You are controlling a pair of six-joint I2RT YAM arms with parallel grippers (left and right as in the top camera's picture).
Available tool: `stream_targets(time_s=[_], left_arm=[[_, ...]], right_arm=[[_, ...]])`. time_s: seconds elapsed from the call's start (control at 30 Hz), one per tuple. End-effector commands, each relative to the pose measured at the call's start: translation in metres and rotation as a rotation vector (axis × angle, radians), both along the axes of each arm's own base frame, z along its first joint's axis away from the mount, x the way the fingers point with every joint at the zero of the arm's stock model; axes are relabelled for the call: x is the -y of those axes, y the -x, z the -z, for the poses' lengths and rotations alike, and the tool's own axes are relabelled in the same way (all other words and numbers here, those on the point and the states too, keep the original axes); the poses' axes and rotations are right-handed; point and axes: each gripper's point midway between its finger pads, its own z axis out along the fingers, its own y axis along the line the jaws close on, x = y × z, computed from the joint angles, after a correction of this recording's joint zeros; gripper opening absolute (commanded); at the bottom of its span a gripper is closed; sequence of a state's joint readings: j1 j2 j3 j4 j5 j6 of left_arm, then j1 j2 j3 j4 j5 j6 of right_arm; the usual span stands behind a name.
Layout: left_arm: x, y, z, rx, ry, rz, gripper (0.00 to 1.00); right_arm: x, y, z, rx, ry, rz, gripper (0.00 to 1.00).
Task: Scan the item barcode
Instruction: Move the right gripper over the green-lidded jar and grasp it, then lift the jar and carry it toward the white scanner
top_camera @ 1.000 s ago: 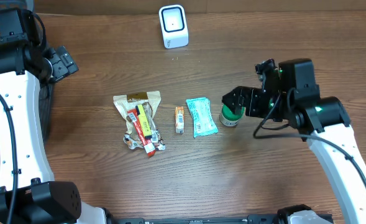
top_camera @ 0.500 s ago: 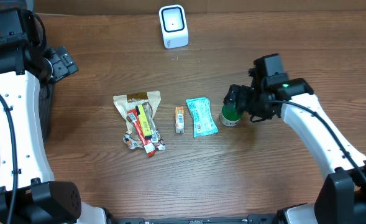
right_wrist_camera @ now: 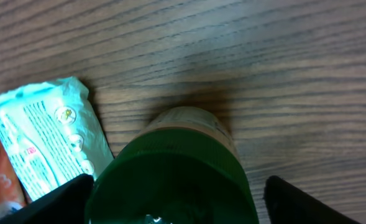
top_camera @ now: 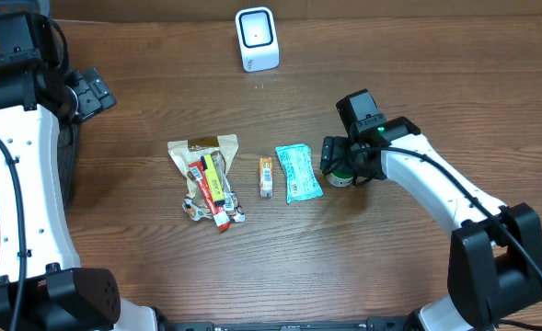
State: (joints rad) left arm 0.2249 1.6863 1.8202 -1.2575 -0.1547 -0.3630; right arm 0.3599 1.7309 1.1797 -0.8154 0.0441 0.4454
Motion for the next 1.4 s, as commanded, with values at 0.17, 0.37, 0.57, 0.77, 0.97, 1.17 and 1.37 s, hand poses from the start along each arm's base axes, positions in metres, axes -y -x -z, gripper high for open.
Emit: stream_targets(time_s=[0.17,0.37,0.57,0.77,0.97,1.17,1.37], left_arm=[[-0.002,0.001,-0.015,0.035,-0.025,0.004,1.0],[-0.002,0.001,-0.015,0.035,-0.025,0.004,1.0],[-0.002,0.001,-0.015,0.035,-0.025,0.004,1.0],[-0.002,0.001,-0.015,0.035,-0.025,0.004,1.0],[-0.002,0.001,-0.015,0.035,-0.025,0.004,1.0],[-0.002,0.001,-0.015,0.035,-0.025,0.004,1.0],[-0.002,0.001,-0.015,0.035,-0.025,0.004,1.0]], right_arm=[[0.002,0.0,-0.004,-0.007,0.006,0.014,0.74],[0.004,0.004,-0.014,-0.035,0.018,0.014,0.63],[0.007,0.012,-0.019,-0.074,0.035,0.003,0.67],[0.007,0.013,-0.018,-0.077,0.036,0.003,0.8],[0.008,0.016,-0.011,-0.085,0.04,0.003,0.86],[0.008,0.017,0.0,-0.077,0.036,0.003,0.85],[0.01,0.02,0.009,-0.078,0.037,0.003,0.81]])
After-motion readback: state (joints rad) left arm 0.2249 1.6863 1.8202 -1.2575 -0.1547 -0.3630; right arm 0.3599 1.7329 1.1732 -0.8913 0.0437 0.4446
